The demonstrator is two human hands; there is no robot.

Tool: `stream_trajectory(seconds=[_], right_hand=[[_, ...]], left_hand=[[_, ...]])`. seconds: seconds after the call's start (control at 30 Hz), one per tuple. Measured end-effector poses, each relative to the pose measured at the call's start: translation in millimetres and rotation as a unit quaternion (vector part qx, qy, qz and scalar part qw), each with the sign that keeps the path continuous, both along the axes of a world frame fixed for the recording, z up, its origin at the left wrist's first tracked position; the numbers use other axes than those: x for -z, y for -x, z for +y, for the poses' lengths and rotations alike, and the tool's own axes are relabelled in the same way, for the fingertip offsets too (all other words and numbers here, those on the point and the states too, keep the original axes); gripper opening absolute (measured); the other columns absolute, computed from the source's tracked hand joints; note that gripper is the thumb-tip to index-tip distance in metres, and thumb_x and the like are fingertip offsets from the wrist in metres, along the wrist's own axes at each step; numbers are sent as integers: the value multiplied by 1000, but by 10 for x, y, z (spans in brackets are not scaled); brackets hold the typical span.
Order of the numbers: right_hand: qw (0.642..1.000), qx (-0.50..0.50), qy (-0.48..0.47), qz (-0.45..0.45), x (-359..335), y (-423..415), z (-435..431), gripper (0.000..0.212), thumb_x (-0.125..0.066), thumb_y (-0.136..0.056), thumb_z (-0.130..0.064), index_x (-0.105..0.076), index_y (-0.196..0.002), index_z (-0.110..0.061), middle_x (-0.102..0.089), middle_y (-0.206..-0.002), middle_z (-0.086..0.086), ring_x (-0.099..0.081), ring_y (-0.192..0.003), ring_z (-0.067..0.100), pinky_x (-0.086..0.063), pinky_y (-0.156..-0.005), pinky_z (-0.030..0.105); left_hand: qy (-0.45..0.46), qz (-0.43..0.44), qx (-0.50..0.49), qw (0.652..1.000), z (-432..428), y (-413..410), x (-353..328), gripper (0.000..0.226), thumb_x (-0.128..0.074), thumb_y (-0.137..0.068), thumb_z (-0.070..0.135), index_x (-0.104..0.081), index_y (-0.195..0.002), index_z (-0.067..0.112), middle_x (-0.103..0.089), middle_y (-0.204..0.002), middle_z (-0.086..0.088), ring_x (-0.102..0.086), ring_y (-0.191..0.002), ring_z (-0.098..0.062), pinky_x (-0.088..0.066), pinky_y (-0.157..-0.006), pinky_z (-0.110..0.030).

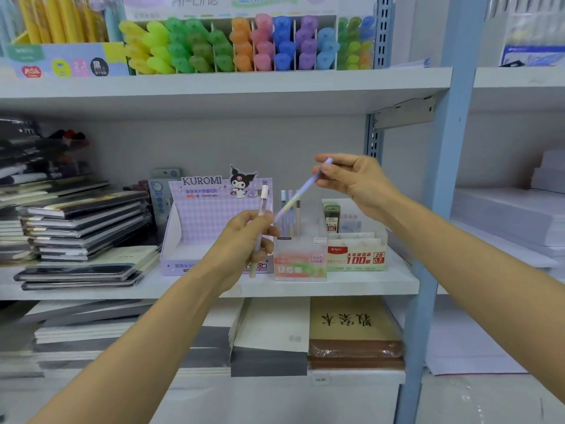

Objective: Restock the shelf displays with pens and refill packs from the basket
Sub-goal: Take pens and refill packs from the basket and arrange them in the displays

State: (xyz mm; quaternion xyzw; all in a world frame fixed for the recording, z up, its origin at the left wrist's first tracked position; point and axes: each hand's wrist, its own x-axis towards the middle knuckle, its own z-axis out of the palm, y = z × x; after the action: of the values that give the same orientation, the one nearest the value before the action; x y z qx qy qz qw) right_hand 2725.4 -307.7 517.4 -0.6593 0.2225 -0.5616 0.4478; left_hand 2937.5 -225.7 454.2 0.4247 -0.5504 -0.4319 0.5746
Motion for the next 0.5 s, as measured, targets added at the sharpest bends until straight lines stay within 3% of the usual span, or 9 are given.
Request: stream_trajectory(seconds=[0.13, 0.3, 0.43, 0.5], right_hand=[[989, 125, 59, 53, -43, 90, -152, 29, -64, -89, -3, -63, -118, 2, -71, -101, 18, -72, -84, 17, -57, -76, 21], [952, 218, 120, 176, 74, -18, -318, 23, -64, -90, -3, -68, -112, -2, -71, -95, 16, -70, -68, 5, -55, -67, 14], [932, 216, 139, 257, 189, -159, -402, 23, -65, -90, -7, -69, -113, -6, -72, -98, 11, -71, -84, 20, -59, -77, 26], [923, 206, 147, 289, 196, -172, -427, 22, -63, -92, -8, -69, -113, -6, -73, -98, 10, -71, -86, 18, -59, -76, 25]], left_hand=[[14, -20, -7, 1000, -37, -40, 25, 21, -41, -103, 13, -62, -104, 8, -62, -91, -7, -54, -54, -9, -43, -51, -20], [47, -83, -8, 995, -85, -84, 116, 21, -45, -102, 12, -64, -108, 10, -72, -103, -6, -65, -69, -15, -50, -58, -25], [63, -83, -4, 995, -117, -118, 137, 19, -48, -101, 13, -65, -110, 11, -73, -103, -6, -67, -73, -18, -55, -68, -31], [65, -82, 7, 994, -126, -135, 139, 19, -49, -101, 13, -65, -110, 10, -74, -103, -6, -67, -74, -19, -57, -70, -31]])
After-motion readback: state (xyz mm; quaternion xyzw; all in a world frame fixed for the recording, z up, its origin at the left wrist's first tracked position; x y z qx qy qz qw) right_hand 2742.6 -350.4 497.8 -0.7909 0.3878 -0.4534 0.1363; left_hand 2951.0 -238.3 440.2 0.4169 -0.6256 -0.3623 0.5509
